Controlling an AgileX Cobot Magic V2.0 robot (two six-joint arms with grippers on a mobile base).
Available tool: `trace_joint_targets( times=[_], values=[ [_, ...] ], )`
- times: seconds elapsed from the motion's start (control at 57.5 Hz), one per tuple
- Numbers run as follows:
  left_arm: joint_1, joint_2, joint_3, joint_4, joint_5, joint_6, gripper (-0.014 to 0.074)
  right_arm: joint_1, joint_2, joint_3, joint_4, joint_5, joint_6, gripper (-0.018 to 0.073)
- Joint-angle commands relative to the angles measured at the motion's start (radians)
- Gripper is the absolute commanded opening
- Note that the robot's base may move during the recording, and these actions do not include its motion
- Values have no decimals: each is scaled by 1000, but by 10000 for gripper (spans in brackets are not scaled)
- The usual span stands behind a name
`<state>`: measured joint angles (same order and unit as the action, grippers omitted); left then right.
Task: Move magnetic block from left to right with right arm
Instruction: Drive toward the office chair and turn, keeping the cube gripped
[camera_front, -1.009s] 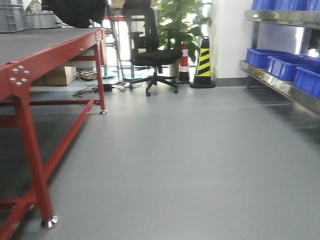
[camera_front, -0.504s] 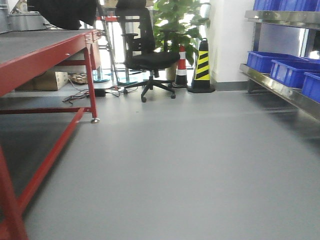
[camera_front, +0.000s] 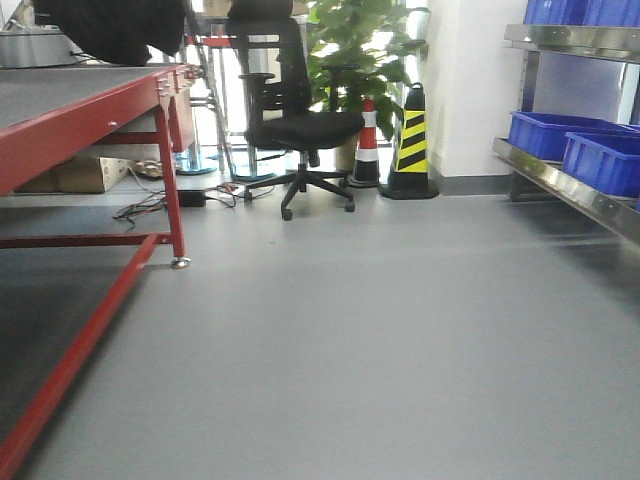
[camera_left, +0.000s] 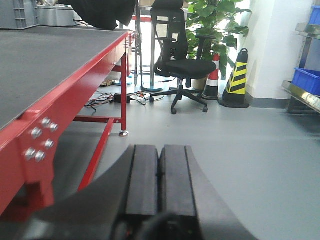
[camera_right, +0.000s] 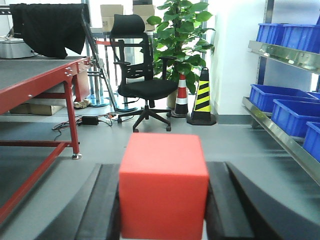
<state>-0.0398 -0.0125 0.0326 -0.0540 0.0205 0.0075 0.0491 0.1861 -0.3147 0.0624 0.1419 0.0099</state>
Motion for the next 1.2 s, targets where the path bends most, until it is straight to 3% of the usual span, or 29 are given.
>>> trace_joint_targets(
  times=[0.0, 1.183],
  values=[
    [0, -7, 8, -3, -83, -7, -126, -3, 11, -31, 2, -87, -10, 329],
    [0, -7, 8, -3, -83, -7, -126, -3, 11, -31, 2, -87, -10, 329]
  ],
)
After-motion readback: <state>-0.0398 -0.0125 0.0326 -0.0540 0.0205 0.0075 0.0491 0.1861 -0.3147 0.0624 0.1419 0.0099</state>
